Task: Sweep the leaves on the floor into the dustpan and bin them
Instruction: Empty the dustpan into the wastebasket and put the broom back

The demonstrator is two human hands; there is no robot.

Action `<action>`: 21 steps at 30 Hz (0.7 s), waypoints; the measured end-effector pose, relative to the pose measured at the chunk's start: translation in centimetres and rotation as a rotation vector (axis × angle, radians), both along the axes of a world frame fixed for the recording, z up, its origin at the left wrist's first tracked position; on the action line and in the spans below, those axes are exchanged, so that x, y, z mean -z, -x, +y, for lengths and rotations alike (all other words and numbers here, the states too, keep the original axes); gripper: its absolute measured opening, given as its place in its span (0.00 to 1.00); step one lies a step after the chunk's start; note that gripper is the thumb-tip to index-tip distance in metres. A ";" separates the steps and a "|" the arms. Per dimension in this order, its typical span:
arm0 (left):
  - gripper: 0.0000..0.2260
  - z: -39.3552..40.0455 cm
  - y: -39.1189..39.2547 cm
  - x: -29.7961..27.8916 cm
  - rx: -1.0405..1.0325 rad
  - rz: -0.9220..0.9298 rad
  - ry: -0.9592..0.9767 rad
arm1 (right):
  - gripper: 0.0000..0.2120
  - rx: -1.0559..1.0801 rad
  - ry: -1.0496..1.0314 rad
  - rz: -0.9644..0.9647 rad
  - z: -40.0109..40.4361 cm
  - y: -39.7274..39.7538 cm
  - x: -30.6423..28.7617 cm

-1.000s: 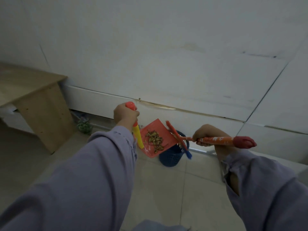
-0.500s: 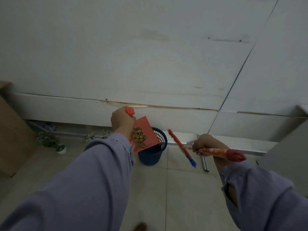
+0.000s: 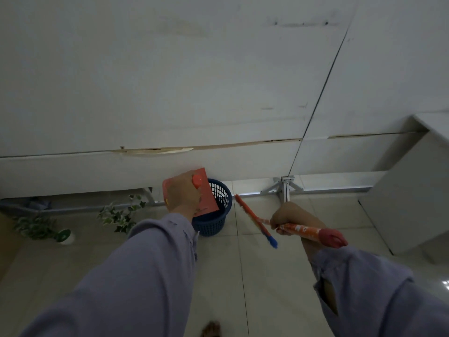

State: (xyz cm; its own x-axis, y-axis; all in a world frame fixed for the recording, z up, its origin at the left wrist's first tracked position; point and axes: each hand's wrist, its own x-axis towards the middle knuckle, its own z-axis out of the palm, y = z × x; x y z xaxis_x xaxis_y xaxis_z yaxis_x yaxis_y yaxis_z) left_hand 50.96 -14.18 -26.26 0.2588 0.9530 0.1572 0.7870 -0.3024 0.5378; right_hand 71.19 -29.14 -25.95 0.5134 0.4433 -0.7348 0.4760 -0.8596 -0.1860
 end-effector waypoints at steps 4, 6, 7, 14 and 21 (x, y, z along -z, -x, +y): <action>0.07 0.2 -0.3 1.1 0.017 0.059 0.039 | 0.10 0.061 0.053 0.042 0.7 0.3 1.4; 0.06 0.3 -0.6 1.3 0.039 0.062 0.019 | 0.09 0.057 0.076 0.050 0.6 0.3 1.9; 0.06 0.2 -0.8 1.4 0.064 0.071 0.002 | 0.09 0.041 0.084 0.054 0.4 0.3 2.0; 0.10 -0.3 -2.7 1.9 0.277 0.197 -0.037 | 0.11 -0.041 0.139 0.091 -0.4 0.3 2.6; 0.11 0.0 -3.9 2.3 0.452 0.377 -0.064 | 0.12 -0.014 0.185 0.112 -0.7 -0.2 3.0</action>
